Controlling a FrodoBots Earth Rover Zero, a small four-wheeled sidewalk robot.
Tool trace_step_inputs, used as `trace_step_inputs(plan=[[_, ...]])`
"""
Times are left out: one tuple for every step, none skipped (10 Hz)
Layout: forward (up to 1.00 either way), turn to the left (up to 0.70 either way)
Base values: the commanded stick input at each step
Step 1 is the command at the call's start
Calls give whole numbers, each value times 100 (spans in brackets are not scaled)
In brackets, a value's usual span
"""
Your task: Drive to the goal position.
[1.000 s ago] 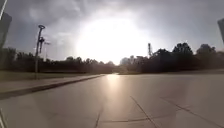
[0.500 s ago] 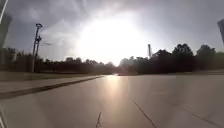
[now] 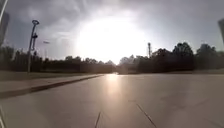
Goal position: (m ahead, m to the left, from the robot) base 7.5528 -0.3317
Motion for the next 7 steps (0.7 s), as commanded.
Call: trace_step_inputs(plan=[[70,0],[70,0],[70,0],[70,0],[70,0],[70,0],[70,0]])
